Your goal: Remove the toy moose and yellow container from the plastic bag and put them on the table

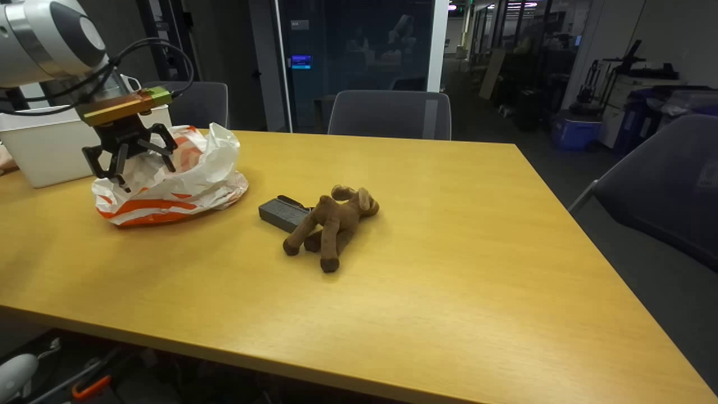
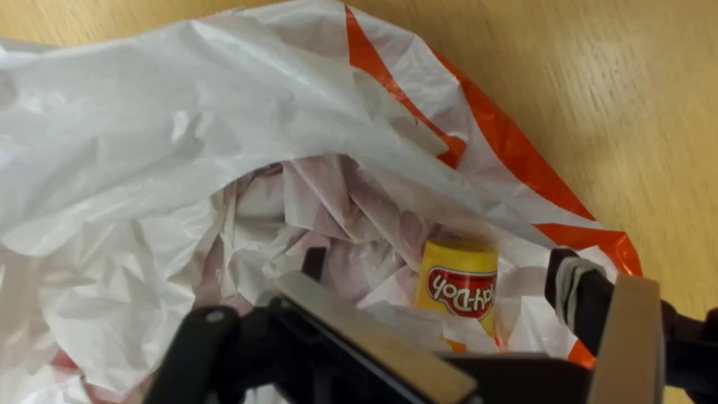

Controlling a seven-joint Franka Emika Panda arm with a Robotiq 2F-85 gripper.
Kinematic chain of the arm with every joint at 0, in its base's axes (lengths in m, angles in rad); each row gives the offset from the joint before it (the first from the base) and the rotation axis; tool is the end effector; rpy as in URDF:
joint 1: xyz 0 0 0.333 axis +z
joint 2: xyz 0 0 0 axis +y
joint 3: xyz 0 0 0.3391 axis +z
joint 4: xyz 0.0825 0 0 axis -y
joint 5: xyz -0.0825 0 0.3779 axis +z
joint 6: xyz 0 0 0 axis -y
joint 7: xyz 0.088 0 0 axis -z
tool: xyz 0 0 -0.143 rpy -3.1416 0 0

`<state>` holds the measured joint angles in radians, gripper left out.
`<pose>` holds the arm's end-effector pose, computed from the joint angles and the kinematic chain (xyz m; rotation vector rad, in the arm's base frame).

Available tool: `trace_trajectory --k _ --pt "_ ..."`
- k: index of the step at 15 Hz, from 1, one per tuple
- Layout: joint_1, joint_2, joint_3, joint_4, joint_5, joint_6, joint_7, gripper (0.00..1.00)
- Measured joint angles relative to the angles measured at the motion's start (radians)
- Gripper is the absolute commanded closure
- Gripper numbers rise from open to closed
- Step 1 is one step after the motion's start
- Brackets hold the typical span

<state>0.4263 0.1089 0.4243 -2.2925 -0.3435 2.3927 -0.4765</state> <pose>0.3531 0.3861 0.2998 2.0842 2.0968 0.0613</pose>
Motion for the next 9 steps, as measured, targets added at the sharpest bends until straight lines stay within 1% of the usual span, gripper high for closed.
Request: trace_trajectory --k 5,9 --pt "-0.027 0.062 -0.003 0.009 0.028 0.083 -0.044 0.00" --pt "-0.051 0.081 0.001 0.009 0.130 0.098 -0.099 0.00"
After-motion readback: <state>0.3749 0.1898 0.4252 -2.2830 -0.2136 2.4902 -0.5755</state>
